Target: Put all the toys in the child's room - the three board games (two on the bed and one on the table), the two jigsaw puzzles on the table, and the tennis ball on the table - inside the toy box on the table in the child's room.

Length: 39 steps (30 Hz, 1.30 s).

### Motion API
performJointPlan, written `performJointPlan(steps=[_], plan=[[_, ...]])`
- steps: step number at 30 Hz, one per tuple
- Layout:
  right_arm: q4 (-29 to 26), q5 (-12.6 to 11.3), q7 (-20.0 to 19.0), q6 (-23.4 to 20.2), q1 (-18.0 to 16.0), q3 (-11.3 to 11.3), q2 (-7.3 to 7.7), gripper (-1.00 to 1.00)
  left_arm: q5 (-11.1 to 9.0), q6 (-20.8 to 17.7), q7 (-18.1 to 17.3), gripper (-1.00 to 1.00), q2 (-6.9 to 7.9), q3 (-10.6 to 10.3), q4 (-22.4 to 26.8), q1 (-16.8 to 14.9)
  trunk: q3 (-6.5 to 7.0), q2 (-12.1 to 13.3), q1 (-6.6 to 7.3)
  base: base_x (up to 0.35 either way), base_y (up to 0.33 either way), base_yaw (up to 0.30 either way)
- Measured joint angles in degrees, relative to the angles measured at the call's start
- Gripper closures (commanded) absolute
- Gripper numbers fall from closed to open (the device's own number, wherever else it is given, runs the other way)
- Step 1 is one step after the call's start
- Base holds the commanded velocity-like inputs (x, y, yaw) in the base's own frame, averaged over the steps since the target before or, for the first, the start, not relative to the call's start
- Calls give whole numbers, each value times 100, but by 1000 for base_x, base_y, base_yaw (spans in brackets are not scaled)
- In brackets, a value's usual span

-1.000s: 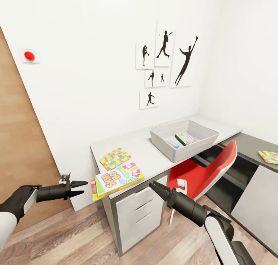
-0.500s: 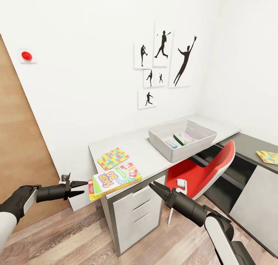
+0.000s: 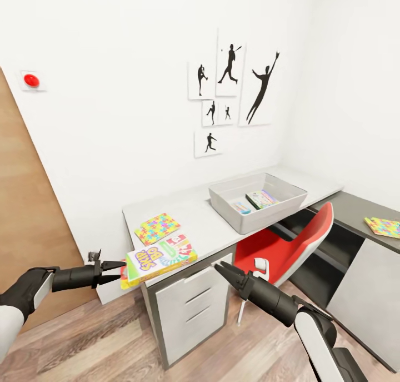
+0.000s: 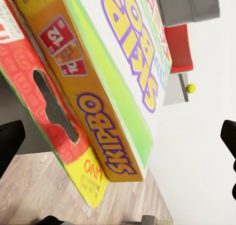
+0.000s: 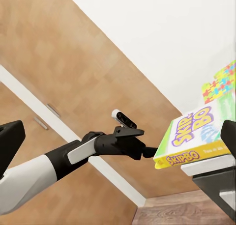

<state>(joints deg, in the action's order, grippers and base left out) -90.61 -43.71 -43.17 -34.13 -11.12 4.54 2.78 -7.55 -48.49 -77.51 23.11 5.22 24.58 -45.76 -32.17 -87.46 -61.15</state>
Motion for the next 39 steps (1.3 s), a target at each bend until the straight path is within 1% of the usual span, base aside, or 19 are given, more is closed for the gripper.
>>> performJointPlan(steps=[23,39], plan=[[1,0,-1,0,0,-2,0,-100,7,1,-8,-100,8,4,-2,0,0,0,0,0,-17,0],[1,6,-1,0,0,-2,0,-100,8,2,-15,-100,9,2,-6,0,0,0,0,35,-35,0]])
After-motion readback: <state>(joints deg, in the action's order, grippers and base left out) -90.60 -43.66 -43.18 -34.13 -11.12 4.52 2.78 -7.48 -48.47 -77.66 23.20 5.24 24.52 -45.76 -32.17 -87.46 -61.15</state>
